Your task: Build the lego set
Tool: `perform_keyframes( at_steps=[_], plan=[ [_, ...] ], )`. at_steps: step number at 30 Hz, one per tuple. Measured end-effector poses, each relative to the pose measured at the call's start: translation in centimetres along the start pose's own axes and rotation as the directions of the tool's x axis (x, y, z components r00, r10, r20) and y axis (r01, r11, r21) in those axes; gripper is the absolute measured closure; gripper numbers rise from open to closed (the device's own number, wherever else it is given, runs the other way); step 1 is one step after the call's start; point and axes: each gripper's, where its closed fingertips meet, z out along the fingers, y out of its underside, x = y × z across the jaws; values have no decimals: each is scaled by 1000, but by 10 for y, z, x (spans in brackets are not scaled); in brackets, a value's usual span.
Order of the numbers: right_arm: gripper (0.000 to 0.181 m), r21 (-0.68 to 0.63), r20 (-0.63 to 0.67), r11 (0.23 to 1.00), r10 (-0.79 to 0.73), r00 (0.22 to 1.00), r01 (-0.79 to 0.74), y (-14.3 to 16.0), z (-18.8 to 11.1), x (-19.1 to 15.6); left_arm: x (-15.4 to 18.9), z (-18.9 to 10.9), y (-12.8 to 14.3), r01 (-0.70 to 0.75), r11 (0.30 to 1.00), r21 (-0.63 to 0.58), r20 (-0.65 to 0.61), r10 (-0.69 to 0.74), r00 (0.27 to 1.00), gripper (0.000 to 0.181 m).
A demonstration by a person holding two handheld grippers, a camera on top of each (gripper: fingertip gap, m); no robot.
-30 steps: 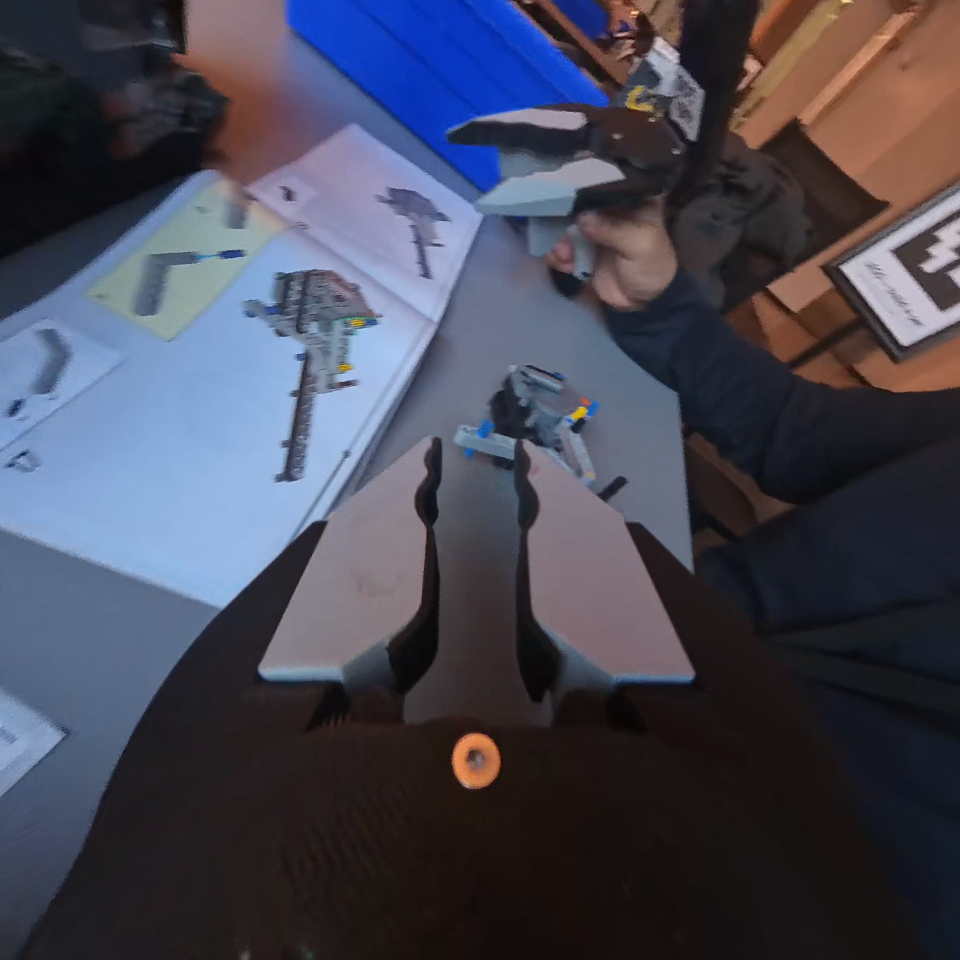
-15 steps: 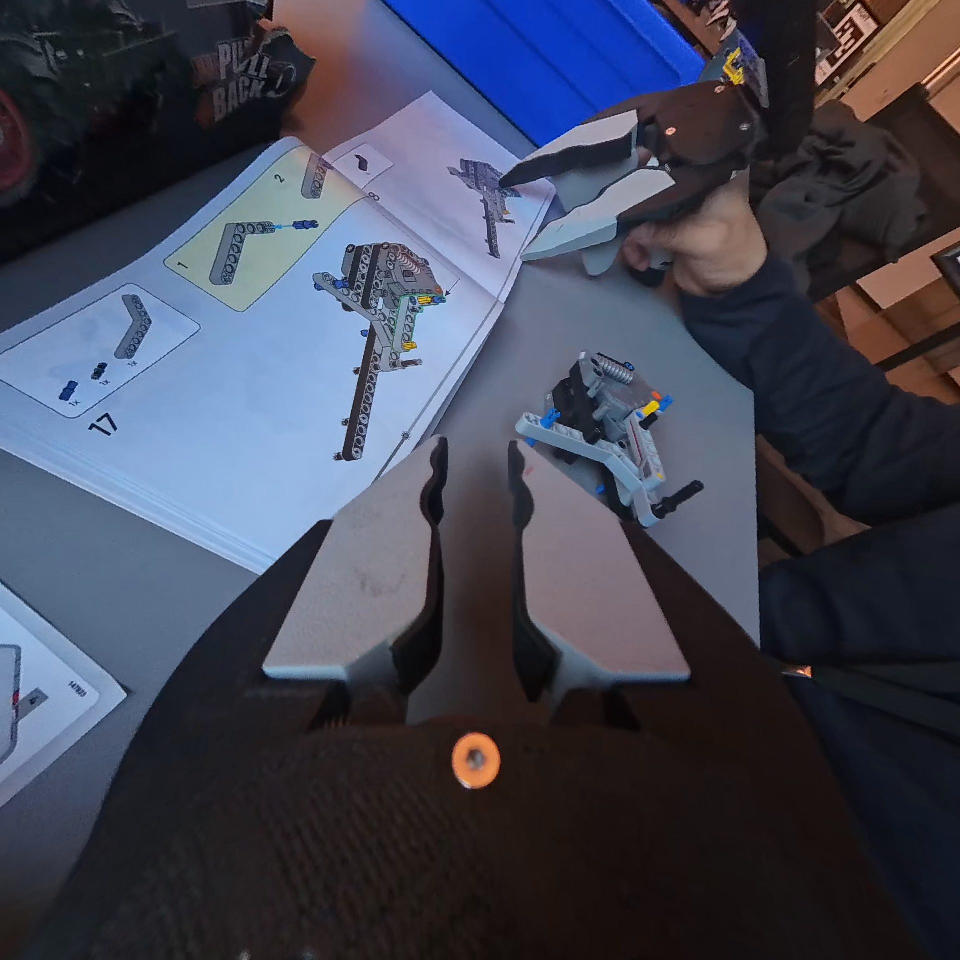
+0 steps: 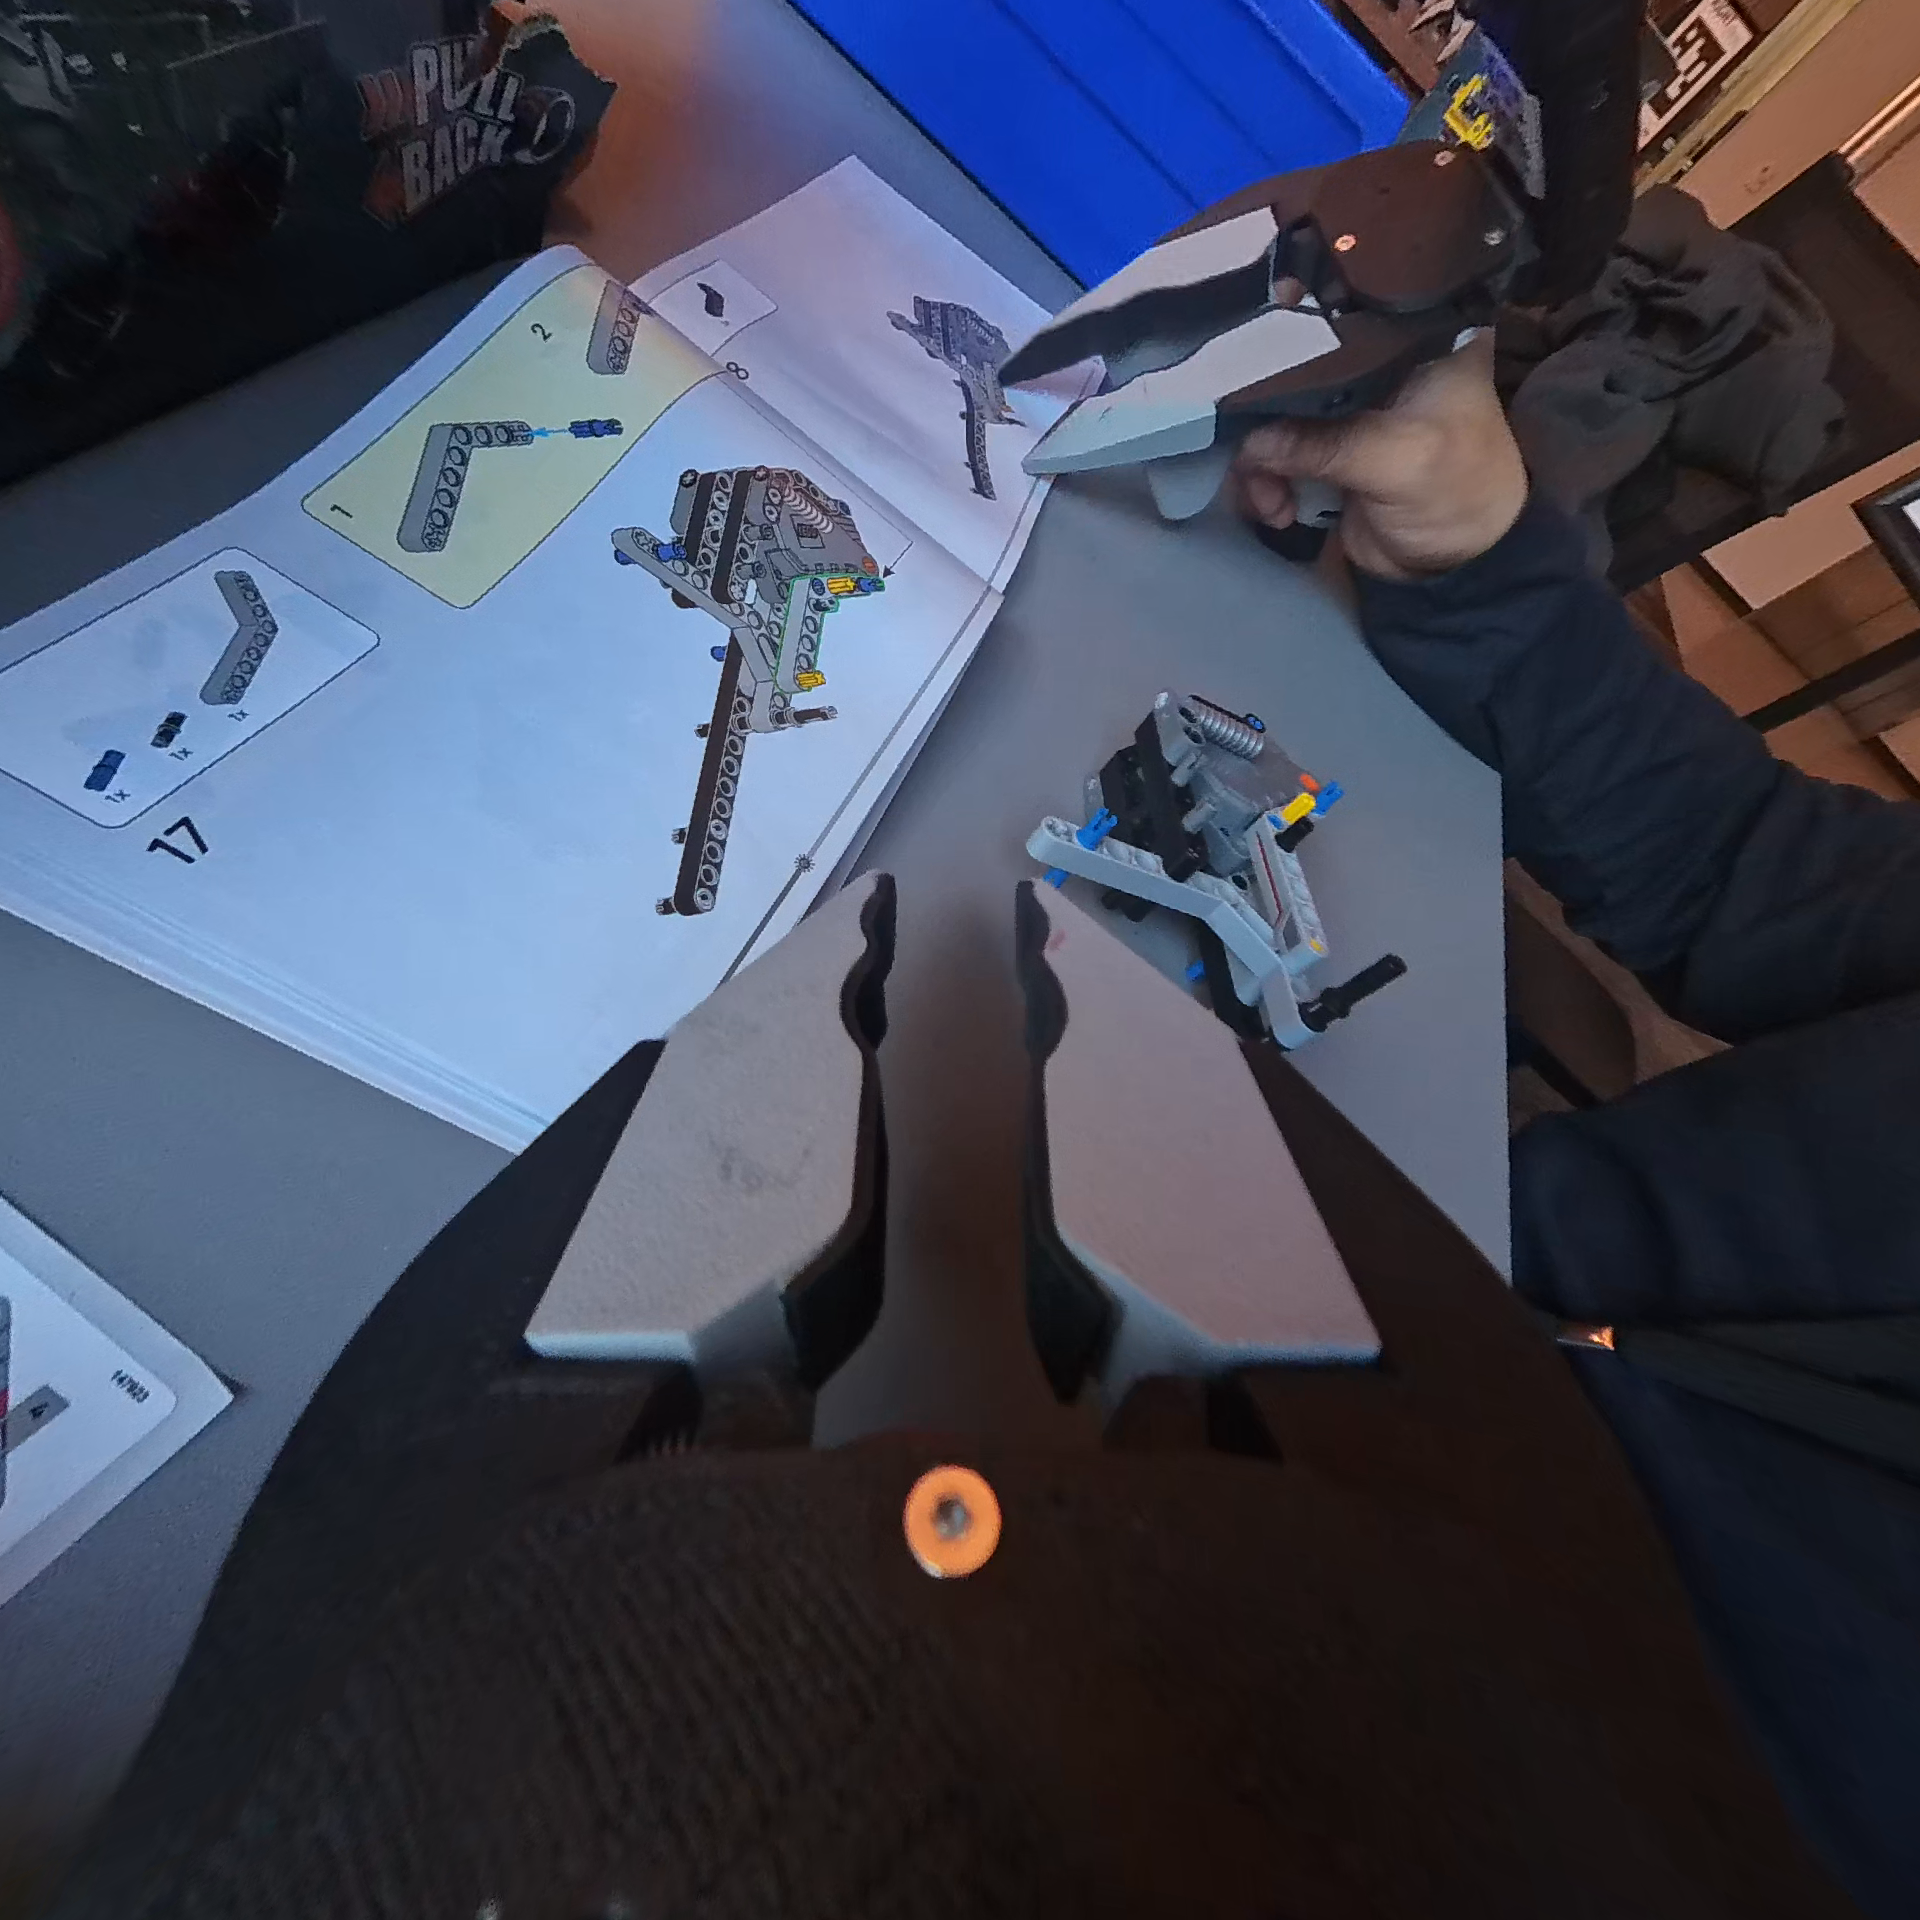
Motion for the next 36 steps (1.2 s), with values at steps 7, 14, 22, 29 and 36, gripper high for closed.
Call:
perform_keyframes(
  at_steps=[7, 14, 22, 29, 36],
  plan=[
    [139, 331, -219, 944, 92, 971, -15, -46, -61, 46, 0, -1, -1, -1, 1000, 6, 1, 1, 1000, 160],
    [147, 744, -147, 665, 264, 953, -69, -81, -150, 61, 2, -1, 0, -5, 1000, 5, 0, 5, 1000, 160],
    [149, 774, -102, 631, 207, 973, -54, -89, -157, 43, 0, -1, -1, 19, 1000, 7, -9, -19, 1000, 160],
    [152, 838, -100, 546, 196, 975, -24, -96, -181, 36, 0, 0, 0, 33, 999, 5, -15, -33, 999, 160],
    [150, 854, -90, 520, 188, 978, -22, -98, -186, 31, -1, 0, -1, 50, 999, 8, -25, -50, 998, 160]
  ],
)
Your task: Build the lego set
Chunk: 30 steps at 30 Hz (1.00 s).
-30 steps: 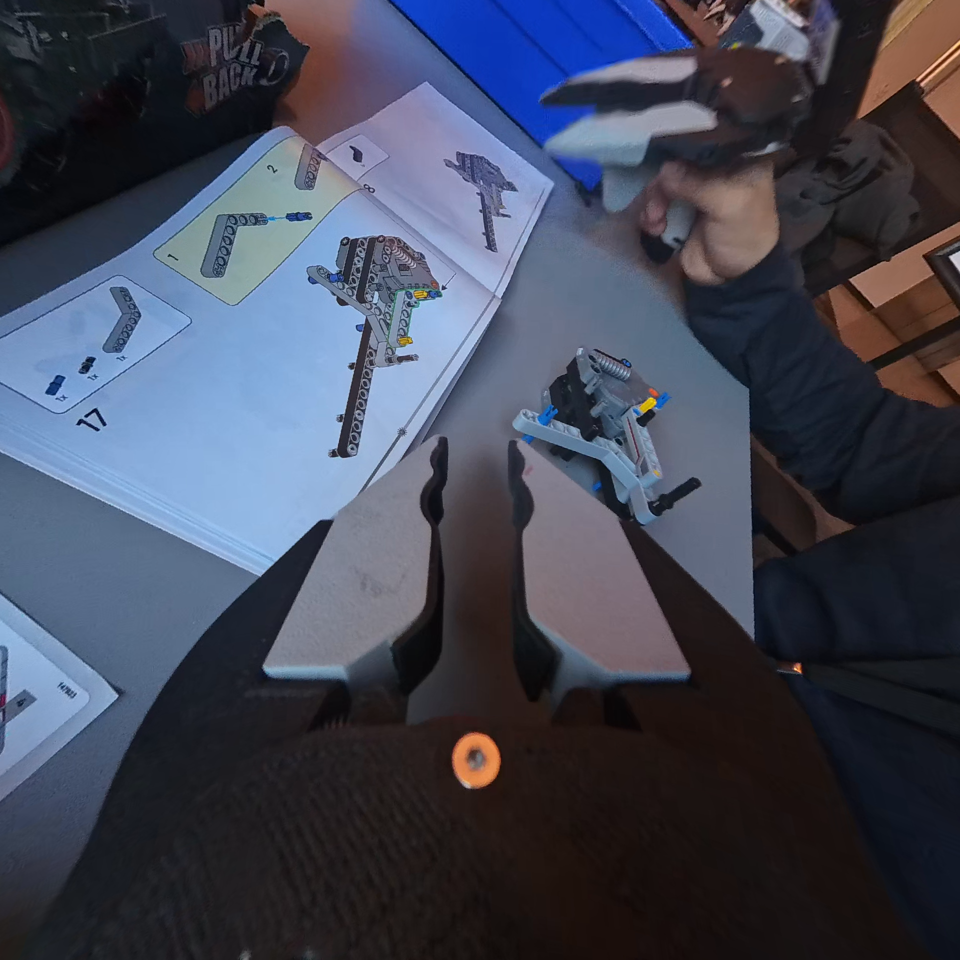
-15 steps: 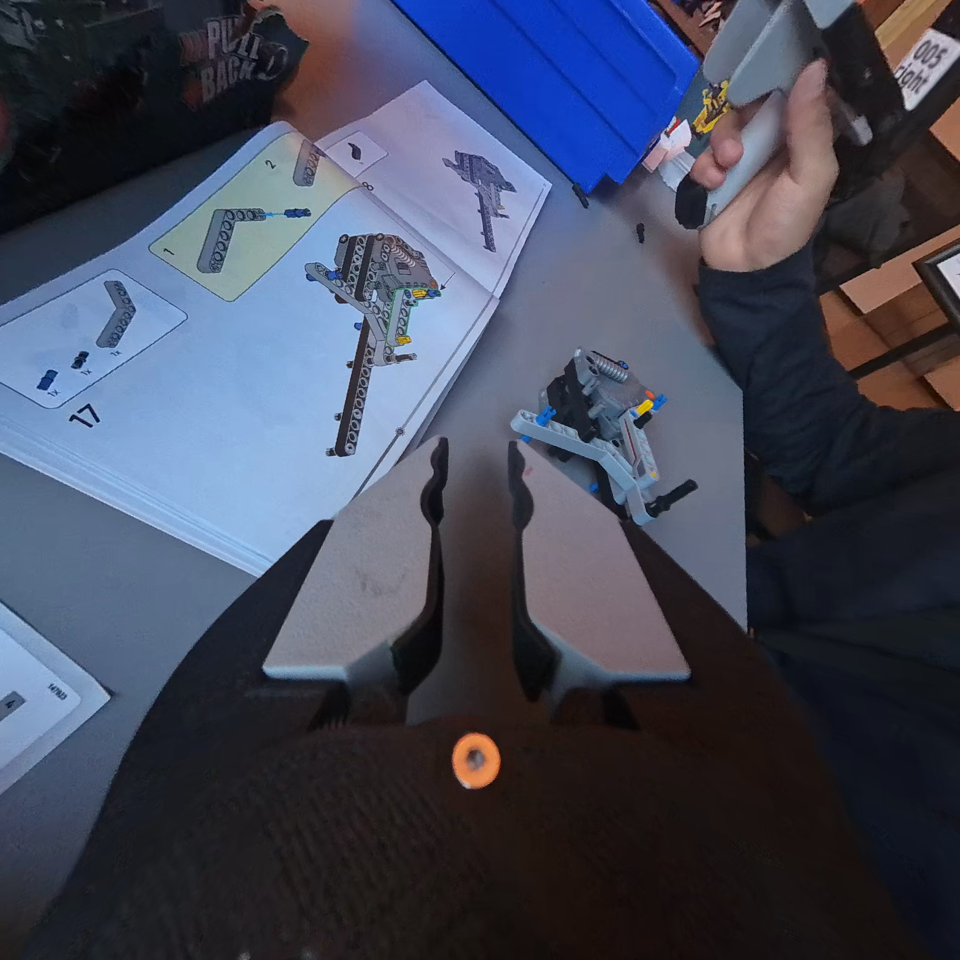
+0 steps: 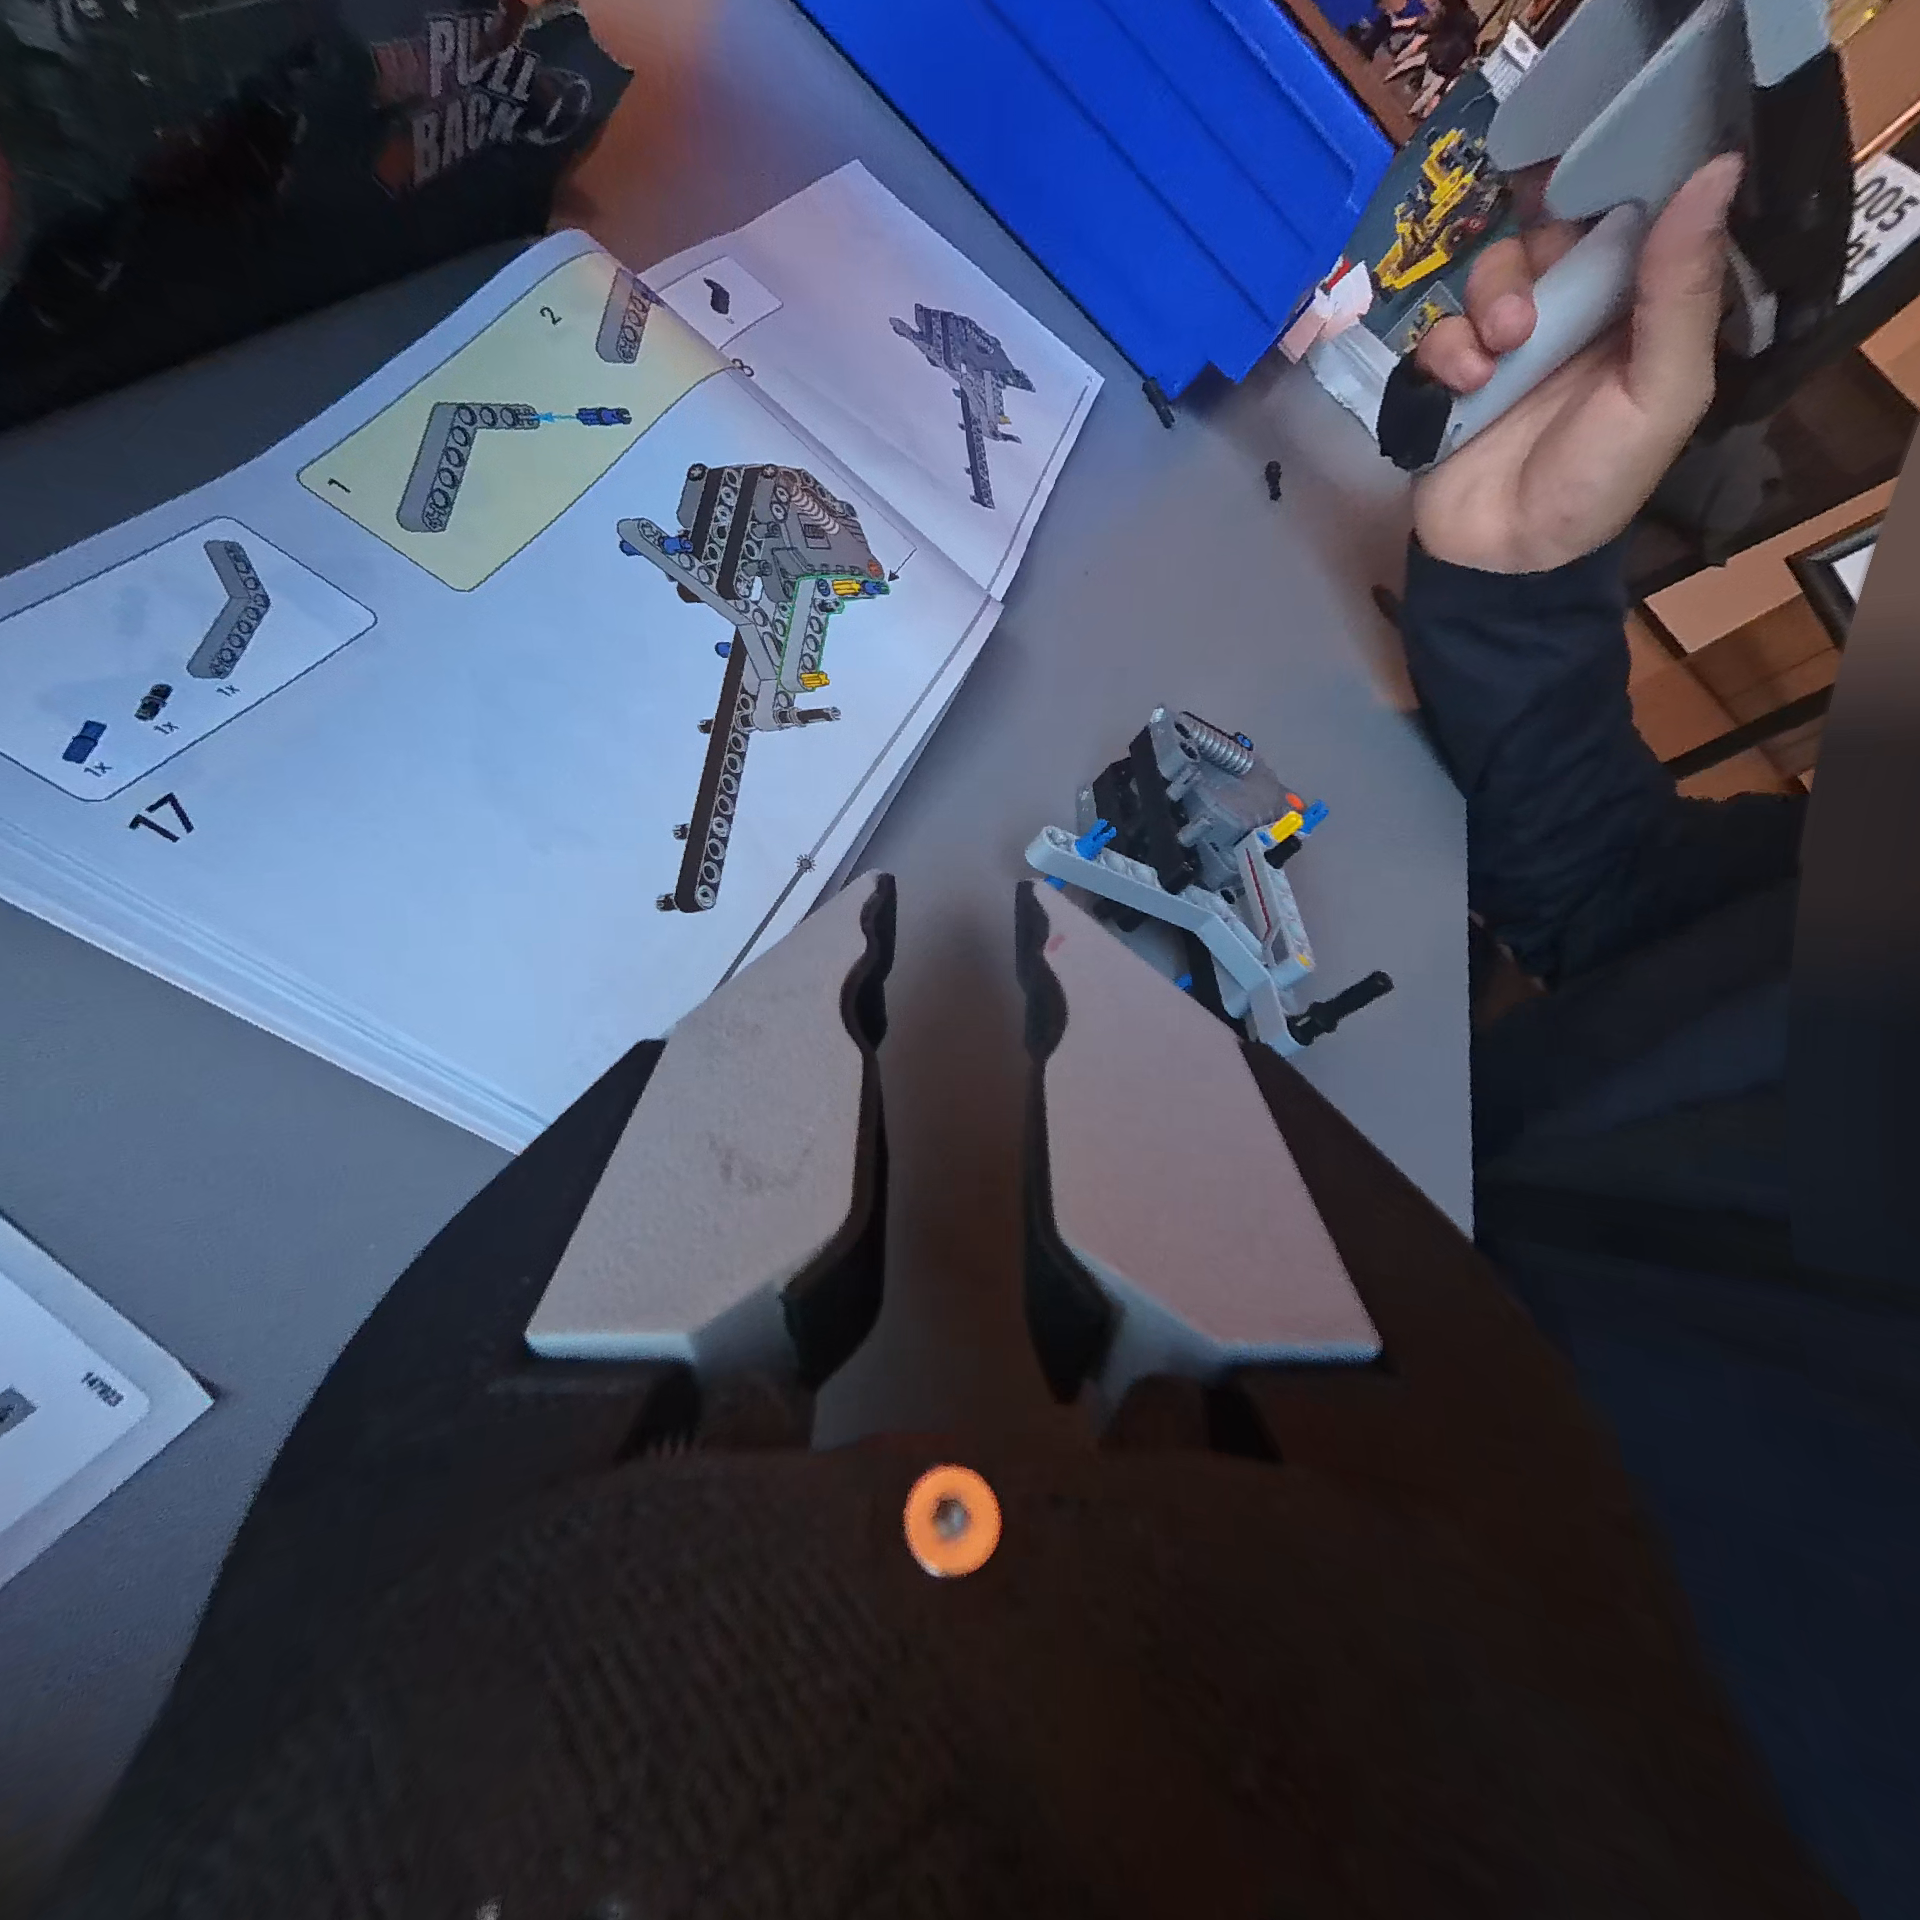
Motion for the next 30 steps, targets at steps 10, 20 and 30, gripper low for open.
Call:
perform_keyframes(
  at_steps=[10, 20, 30],
  plan=[
    [152, 9, 14, 1000, 26, 1000, -26, 1, 0, 0, 0, 2, 3, 4, 1000, -21, -6, -4, 1000, 160],
    [153, -15, 27, 1000, 13, 1000, -13, 7, 4, -5, 0, 1, 1, 8, 1000, -9, -12, -9, 1000, 159],
    [153, -40, 20, 999, 1, 1000, 0, 12, 6, -4, 1, 1, 2, -18, 1000, -15, 5, 19, 1000, 159]
  ],
)
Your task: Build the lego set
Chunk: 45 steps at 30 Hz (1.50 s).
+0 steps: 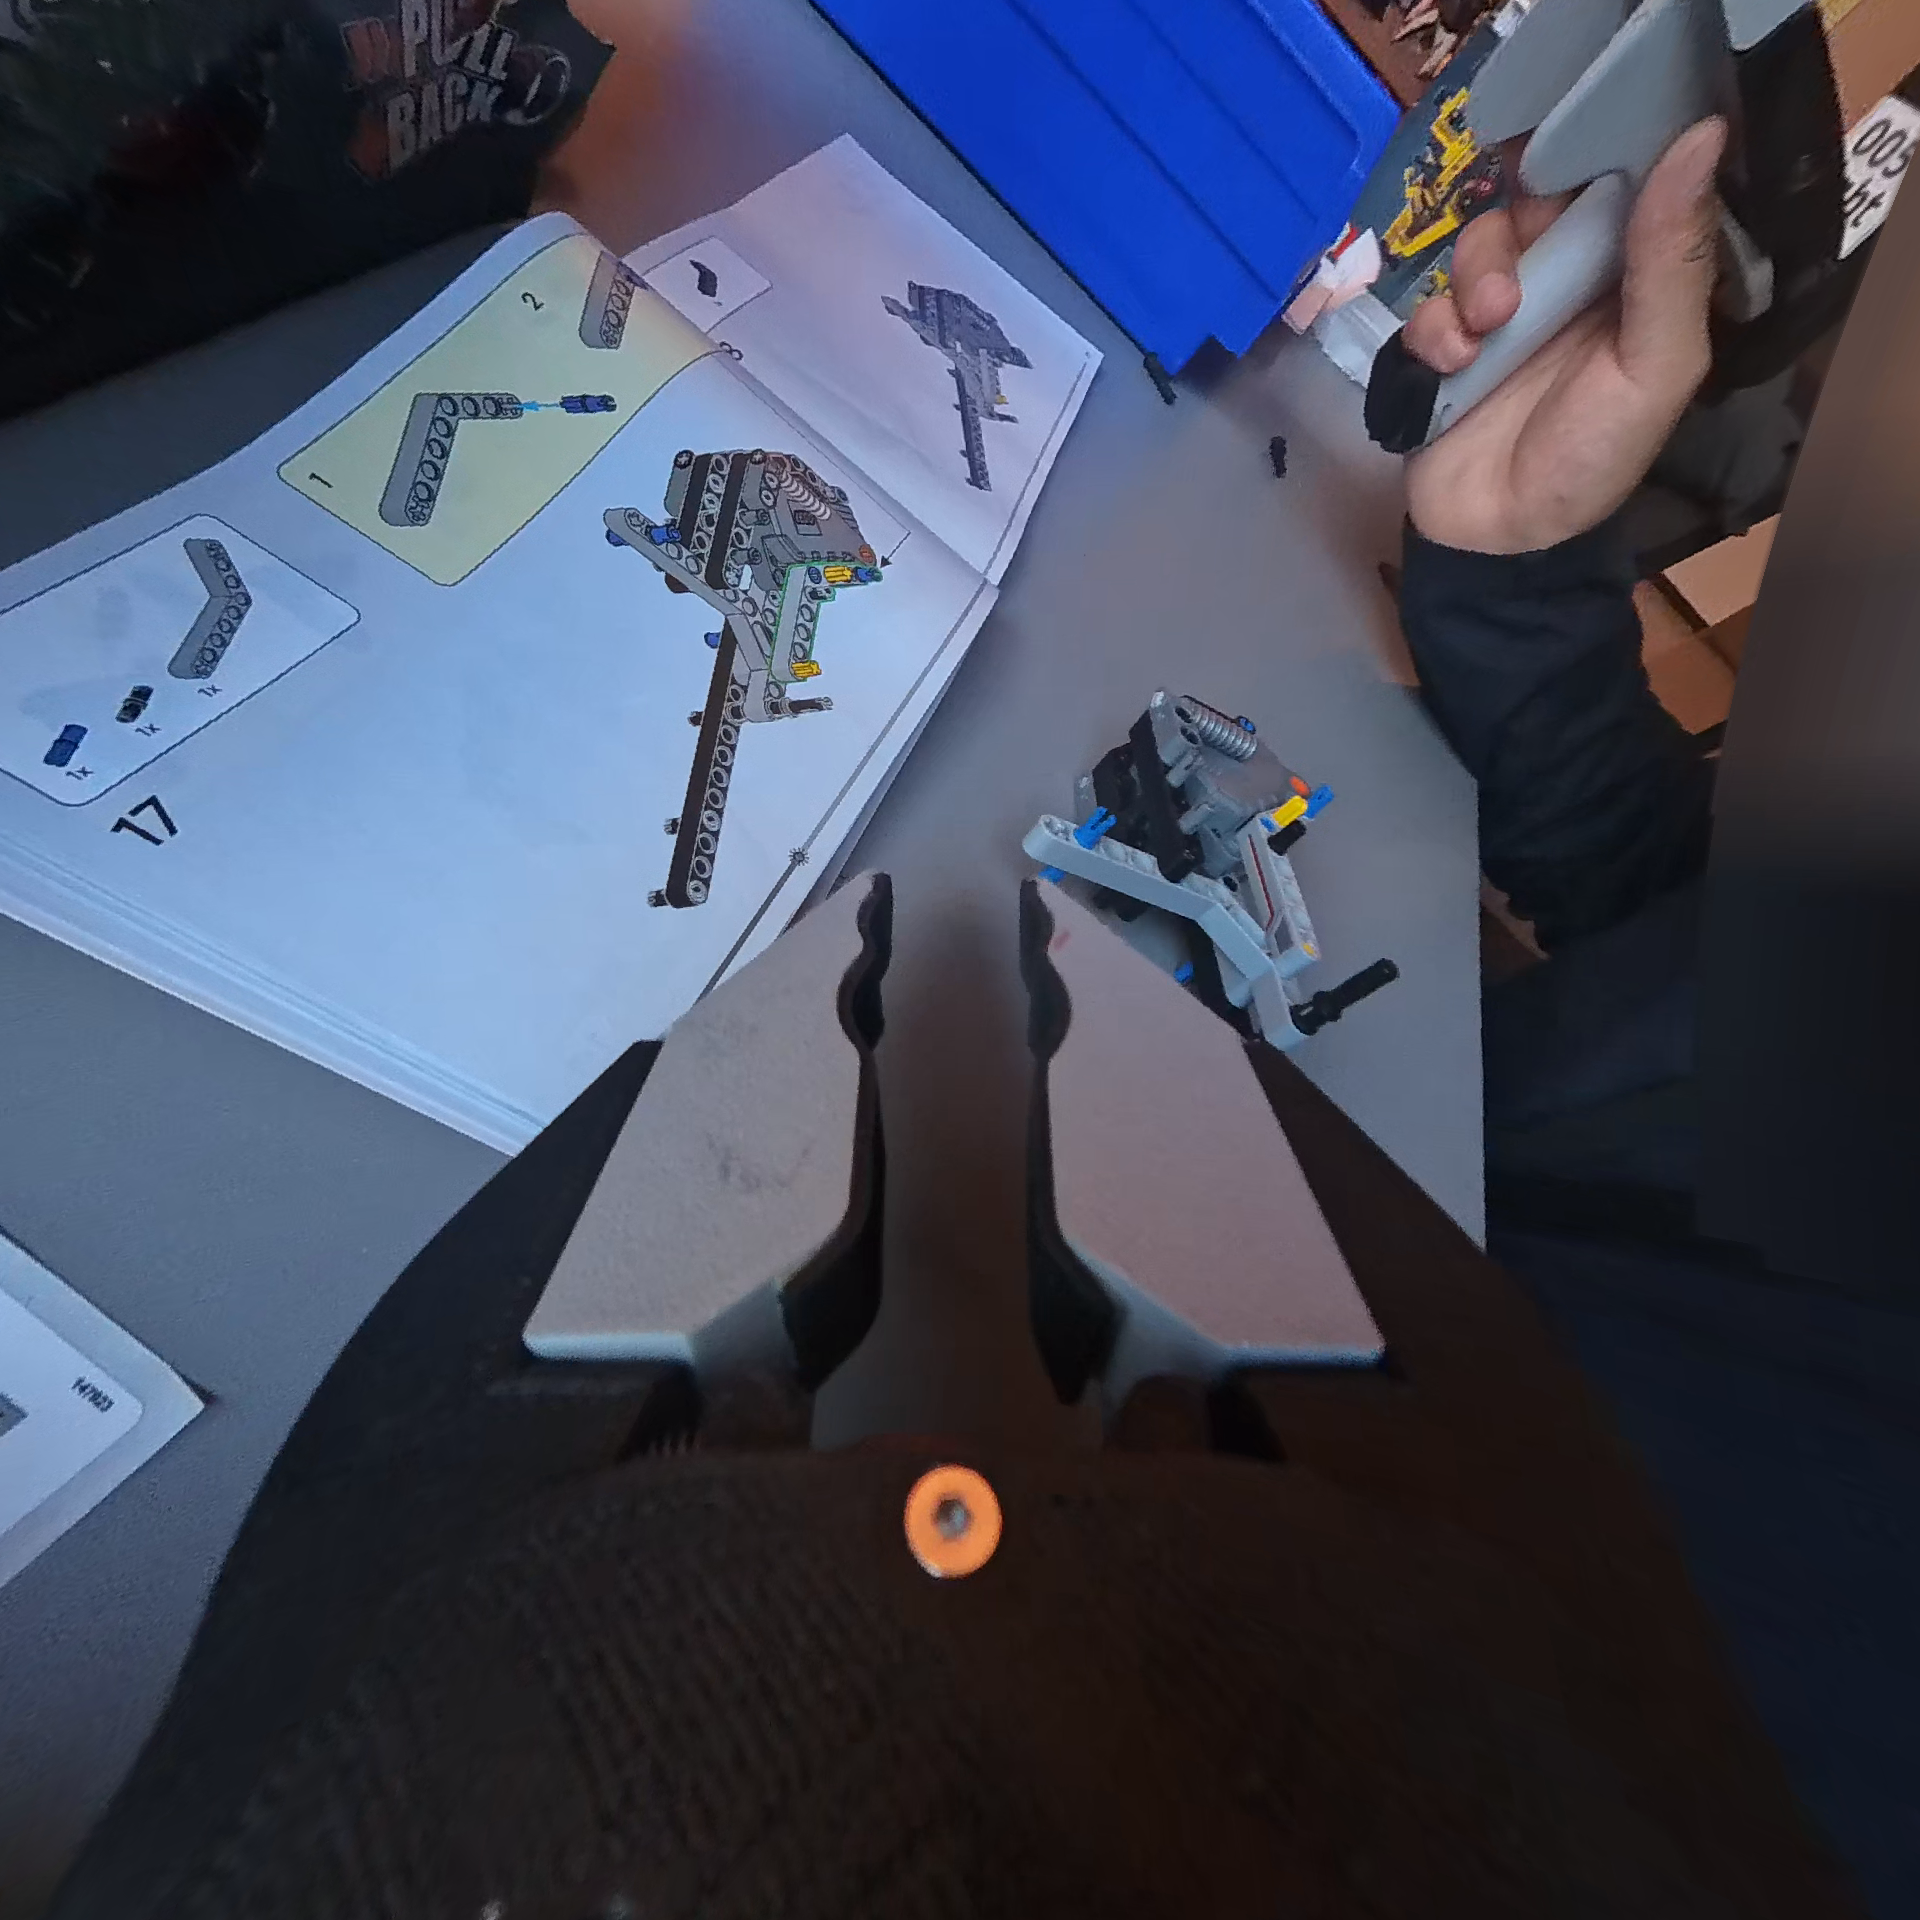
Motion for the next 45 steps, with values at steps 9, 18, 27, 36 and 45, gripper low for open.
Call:
perform_keyframes(
  at_steps=[9, 18, 27, 36, 45],
  plan=[
    [154, -56, 22, 998, -14, 1000, 15, 13, 7, -3, 1, 0, 0, -36, 999, -3, 23, 36, 999, 159],
    [154, -110, 49, 993, -28, 998, 33, 27, 13, -9, 1, -1, -1, -42, 999, 7, 29, 42, 999, 159],
    [156, -147, 69, 988, -32, 997, 42, 38, 18, -13, 6, -1, -1, -61, 998, 4, 23, 61, 998, 159],
    [156, -138, 65, 990, 1, 998, 8, 37, 18, -9, 8, -1, -1, -68, 998, 4, 21, 68, 997, 159],
    [157, -140, 67, 990, -4, 998, 14, 37, 18, -10, 8, -1, -1, -69, 998, 2, 22, 69, 997, 159]
  ],
)
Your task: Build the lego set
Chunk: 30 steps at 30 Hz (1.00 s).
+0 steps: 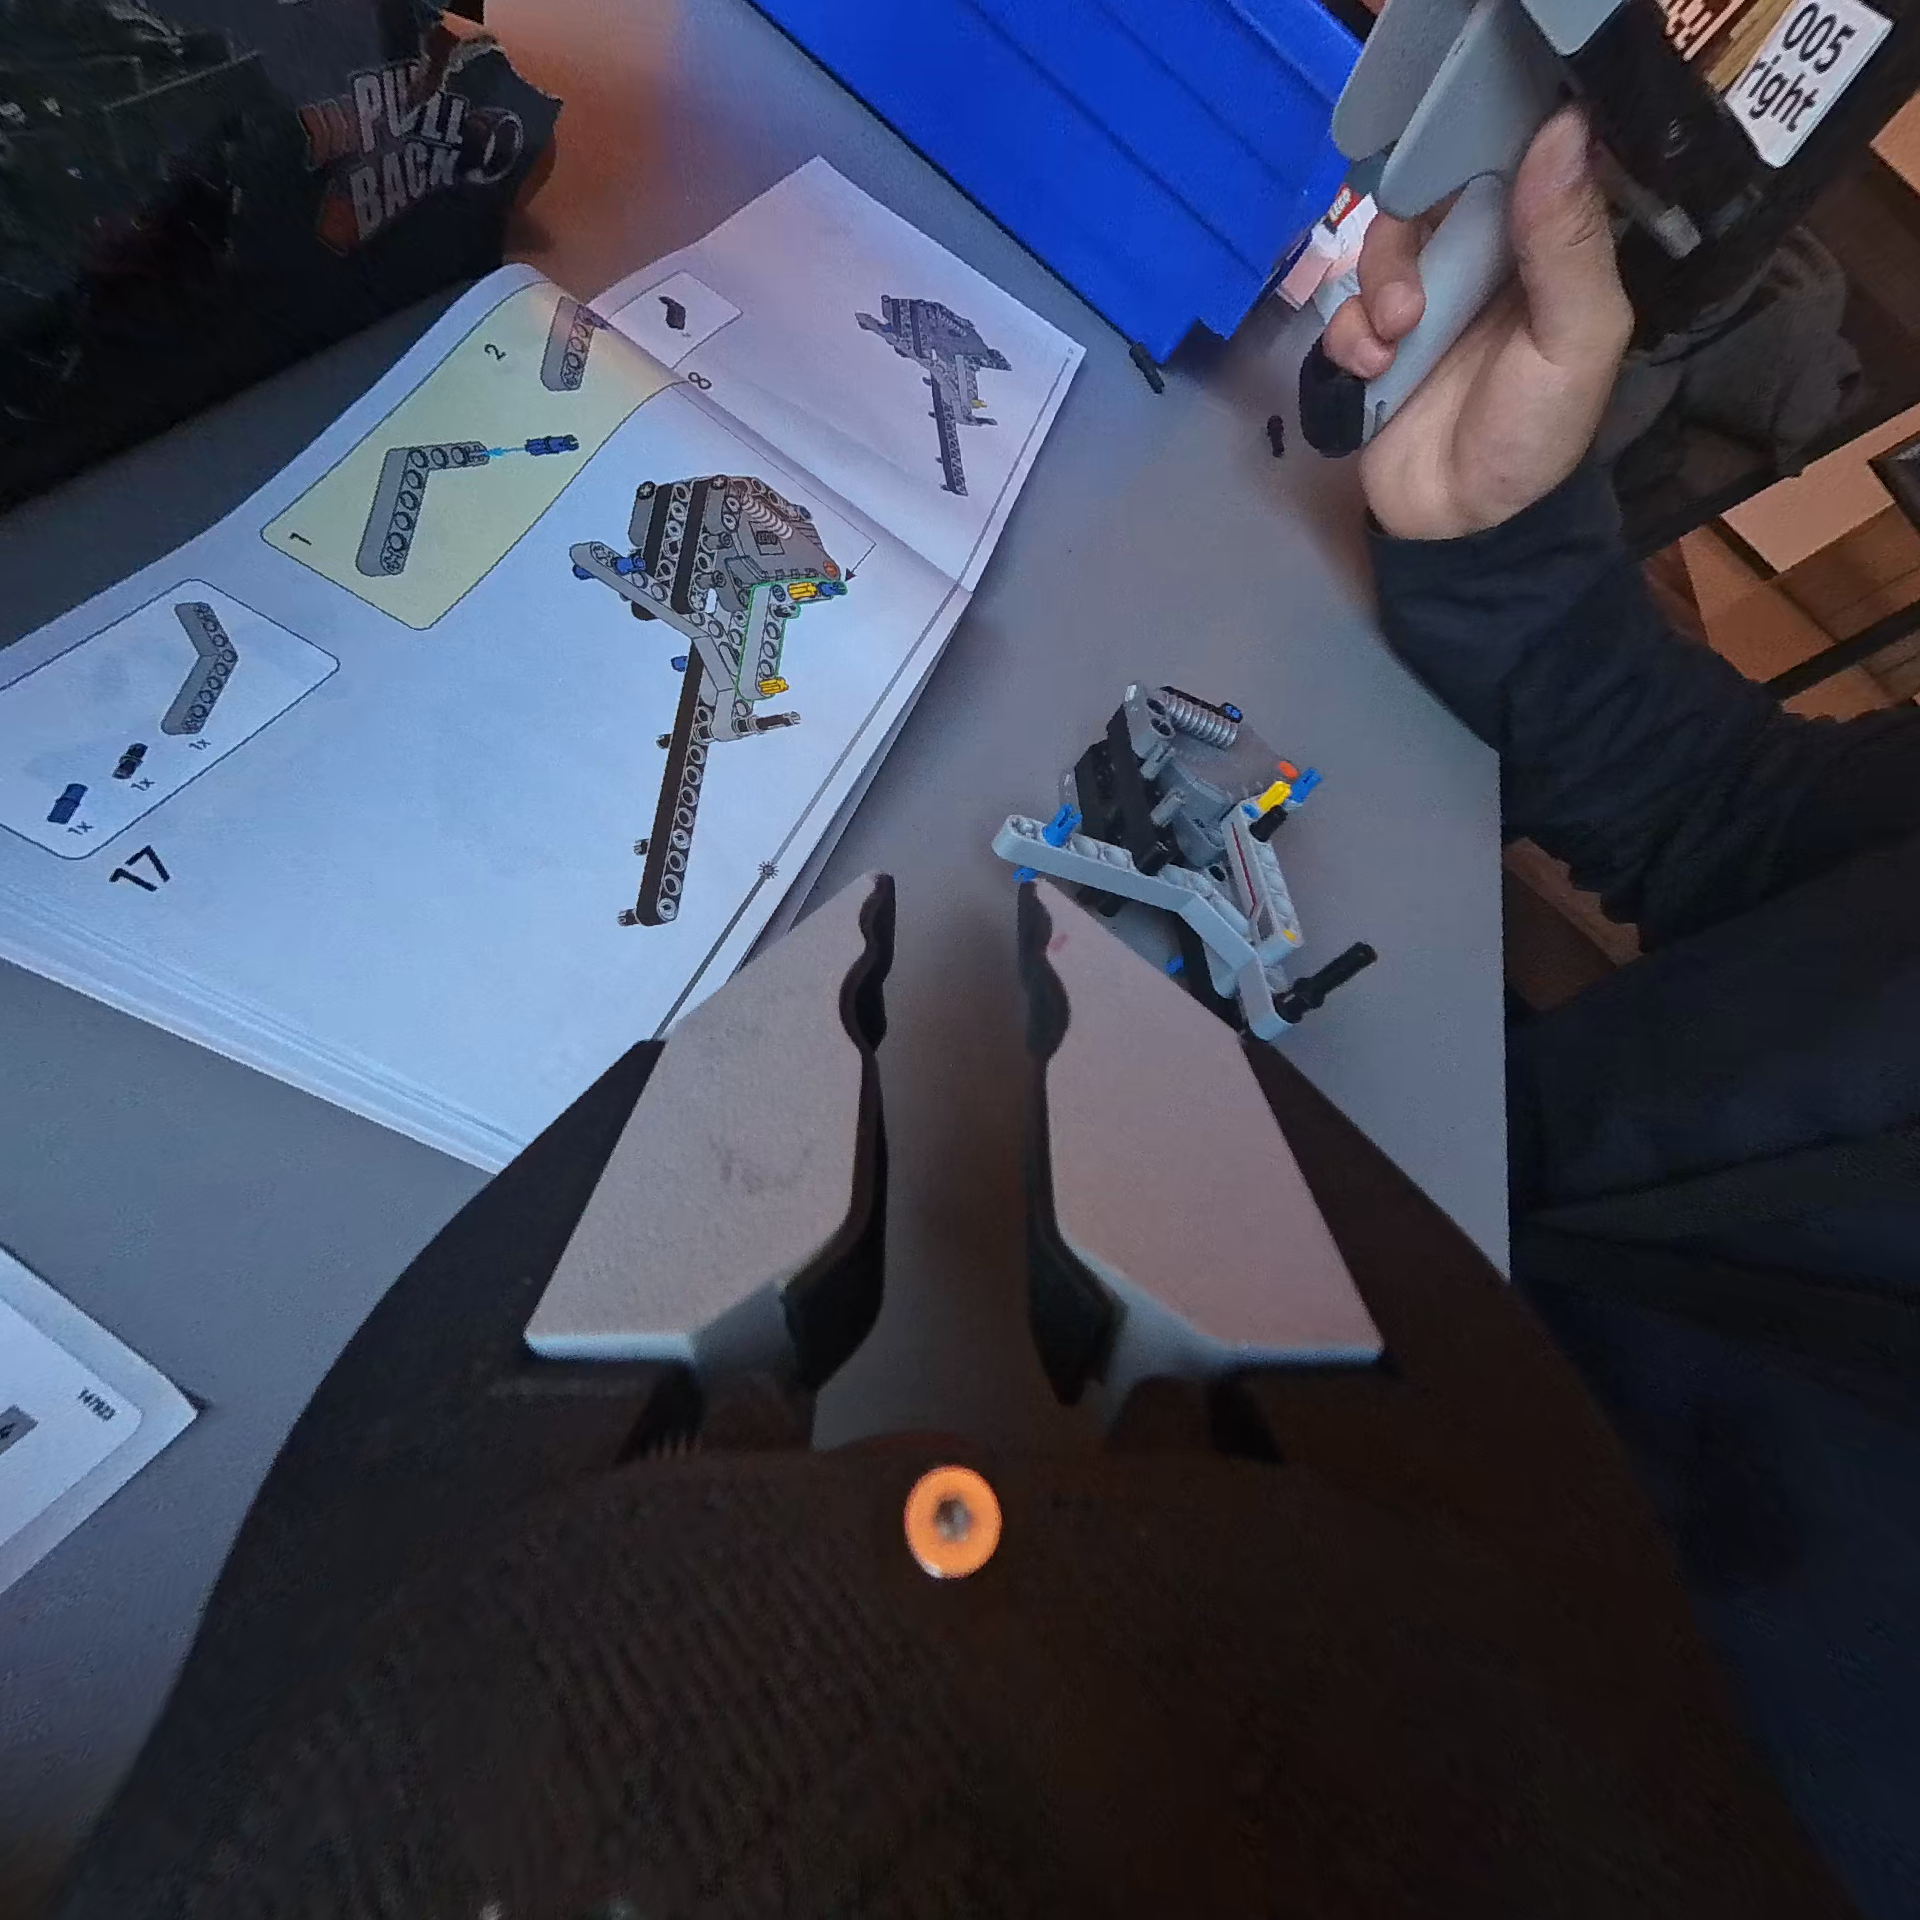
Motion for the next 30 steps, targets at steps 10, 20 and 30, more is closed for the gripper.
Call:
perform_keyframes(
  at_steps=[10, 20, 30],
  plan=[
    [157, 7, 5, 1000, 3, 1000, -3, -2, -1, -1, -2, 2, 2, 8, 1000, -11, 1, -8, 1000, 159],
    [157, 1, 7, 1000, 0, 1000, 0, 0, 0, -2, -1, 1, 2, 1, 1000, -11, 0, -1, 1000, 159],
    [158, -15, 6, 999, -30, 1000, 30, 3, 2, -4, -3, 0, 0, -15, 1000, -4, 24, 15, 1000, 159]
  ],
)
